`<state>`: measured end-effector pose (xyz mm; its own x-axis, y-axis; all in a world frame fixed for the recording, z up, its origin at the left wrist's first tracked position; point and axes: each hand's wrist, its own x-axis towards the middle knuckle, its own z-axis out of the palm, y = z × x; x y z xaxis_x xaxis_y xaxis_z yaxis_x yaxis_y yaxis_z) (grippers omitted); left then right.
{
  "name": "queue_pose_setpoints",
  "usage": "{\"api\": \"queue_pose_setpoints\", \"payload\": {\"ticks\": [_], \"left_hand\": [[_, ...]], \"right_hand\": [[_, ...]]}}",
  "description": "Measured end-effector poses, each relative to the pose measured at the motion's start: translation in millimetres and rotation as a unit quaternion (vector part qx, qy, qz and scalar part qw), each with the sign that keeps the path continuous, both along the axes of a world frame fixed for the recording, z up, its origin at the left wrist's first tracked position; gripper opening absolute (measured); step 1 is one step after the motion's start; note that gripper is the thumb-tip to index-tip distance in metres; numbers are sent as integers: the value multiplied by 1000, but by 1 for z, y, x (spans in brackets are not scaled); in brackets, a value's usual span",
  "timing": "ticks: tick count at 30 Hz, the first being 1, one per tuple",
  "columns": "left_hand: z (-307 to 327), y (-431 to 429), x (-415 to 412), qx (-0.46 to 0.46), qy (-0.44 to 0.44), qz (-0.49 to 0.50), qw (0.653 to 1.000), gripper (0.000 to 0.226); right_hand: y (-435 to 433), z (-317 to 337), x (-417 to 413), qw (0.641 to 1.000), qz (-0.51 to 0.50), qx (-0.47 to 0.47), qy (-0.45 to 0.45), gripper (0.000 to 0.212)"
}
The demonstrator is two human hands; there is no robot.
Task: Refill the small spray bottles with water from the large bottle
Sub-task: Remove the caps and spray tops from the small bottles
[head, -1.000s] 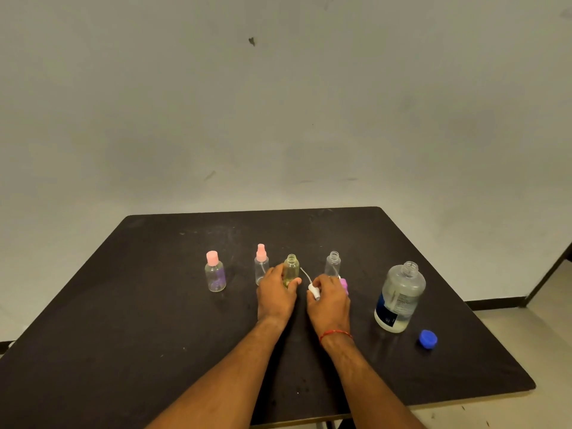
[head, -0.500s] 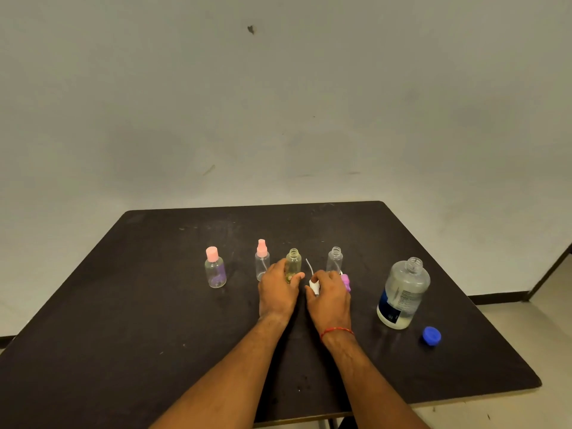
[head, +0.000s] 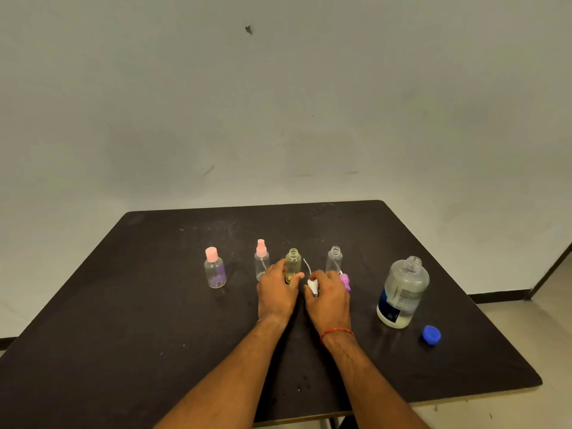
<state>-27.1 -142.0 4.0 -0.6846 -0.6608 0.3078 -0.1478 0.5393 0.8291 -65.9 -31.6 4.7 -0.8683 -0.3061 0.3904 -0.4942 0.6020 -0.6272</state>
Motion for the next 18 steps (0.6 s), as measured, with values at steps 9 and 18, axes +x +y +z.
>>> {"api": "queue_pose_setpoints", "payload": {"ticks": [9,18], "left_hand": [[-1,2,8,-10,24,1,1000,23],[-6,-3,36,10,25,31,999,54]], "right_hand": [[1,2,2,1000,-8,-21,17,11],[2,4,9,999,4,-34,35,17]]}}
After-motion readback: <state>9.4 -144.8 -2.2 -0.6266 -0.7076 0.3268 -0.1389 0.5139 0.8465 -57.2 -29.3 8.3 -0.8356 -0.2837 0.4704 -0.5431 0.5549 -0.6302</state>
